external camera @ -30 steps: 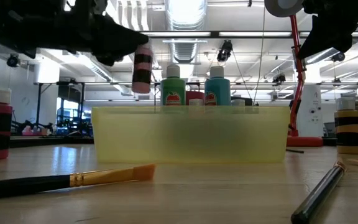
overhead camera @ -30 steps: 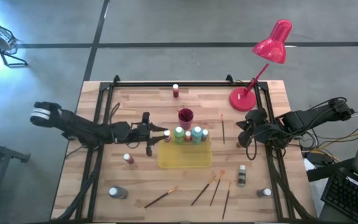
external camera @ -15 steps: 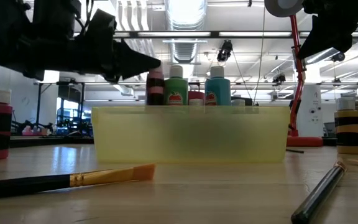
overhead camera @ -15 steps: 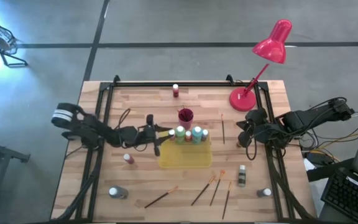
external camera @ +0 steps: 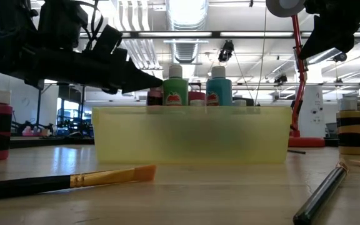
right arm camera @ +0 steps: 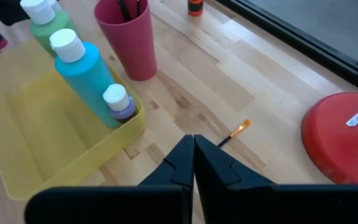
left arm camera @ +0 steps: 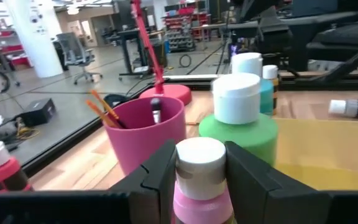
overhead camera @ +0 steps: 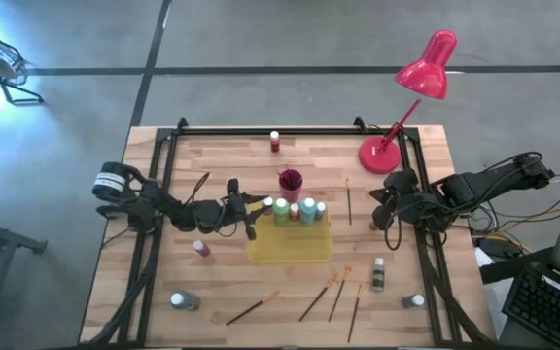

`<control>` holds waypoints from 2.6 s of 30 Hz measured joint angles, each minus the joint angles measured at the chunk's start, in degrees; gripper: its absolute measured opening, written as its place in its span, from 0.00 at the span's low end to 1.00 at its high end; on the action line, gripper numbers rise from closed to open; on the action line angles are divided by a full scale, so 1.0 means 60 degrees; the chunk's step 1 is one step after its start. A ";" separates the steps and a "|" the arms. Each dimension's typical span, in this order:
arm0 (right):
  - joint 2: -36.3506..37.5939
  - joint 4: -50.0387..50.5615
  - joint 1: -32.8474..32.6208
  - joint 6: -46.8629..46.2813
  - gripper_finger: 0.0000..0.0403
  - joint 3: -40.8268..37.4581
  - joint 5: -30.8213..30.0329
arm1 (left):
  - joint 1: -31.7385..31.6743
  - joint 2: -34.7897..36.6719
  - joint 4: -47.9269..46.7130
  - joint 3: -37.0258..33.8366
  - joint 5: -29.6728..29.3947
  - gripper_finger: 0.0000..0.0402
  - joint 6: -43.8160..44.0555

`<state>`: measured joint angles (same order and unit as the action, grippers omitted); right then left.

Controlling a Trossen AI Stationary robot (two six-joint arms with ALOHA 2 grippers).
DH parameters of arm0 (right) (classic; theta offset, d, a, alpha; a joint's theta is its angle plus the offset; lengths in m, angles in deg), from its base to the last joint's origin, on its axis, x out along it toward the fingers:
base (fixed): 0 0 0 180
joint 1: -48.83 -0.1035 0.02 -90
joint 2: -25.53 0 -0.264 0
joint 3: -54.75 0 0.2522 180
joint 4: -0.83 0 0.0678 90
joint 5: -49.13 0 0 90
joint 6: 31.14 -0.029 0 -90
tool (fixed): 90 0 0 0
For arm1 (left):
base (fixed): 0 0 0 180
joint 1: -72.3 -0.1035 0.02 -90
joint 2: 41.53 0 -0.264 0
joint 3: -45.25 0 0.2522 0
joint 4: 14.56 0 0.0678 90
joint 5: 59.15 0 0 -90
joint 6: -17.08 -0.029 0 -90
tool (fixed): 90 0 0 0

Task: Pick & Place Paint Supplies
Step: Put the small pink paint bottle into the yellow bin

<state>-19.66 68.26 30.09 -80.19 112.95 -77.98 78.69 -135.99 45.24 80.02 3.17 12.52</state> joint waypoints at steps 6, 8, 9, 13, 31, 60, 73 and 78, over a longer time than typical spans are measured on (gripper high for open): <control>0.0000 0.0000 0.0002 -0.0002 0.02 0.0001 0.0000 | 0.0007 0.0000 0.0003 -0.0008 -0.0095 0.28 0.0076; 0.0000 0.0000 0.0001 0.0000 0.02 0.0001 0.0001 | 0.0007 0.0000 0.0003 -0.0015 -0.0136 0.28 0.0098; 0.0000 0.0000 0.0003 0.0001 0.02 0.0001 0.0001 | 0.0007 0.0000 0.0003 -0.0018 -0.0153 0.28 0.0098; 0.0000 0.0000 0.0001 0.0000 0.02 0.0001 -0.0001 | 0.0007 0.0000 -0.0006 -0.0025 -0.0157 0.28 0.0094; 0.0000 0.0002 0.0000 0.0001 0.02 -0.0002 0.0001 | 0.0004 0.0007 -0.1051 0.0232 -0.0051 0.28 0.0859; -0.0001 0.0000 0.0001 -0.0001 0.02 0.0001 0.0000 | -0.0015 0.0007 -0.1136 0.0244 -0.0081 0.34 0.0998; -0.0004 0.0001 0.0000 0.0000 0.02 0.0001 0.0001 | -0.0018 0.0015 -0.1225 0.0248 -0.0076 0.38 0.0988; -0.0004 0.0001 0.0001 -0.0002 0.02 0.0001 0.0000 | -0.0018 0.0015 -0.1363 0.0248 -0.0073 0.38 0.0998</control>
<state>-19.68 68.27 30.09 -80.20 112.96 -77.98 78.58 -135.90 37.07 81.51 2.74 18.51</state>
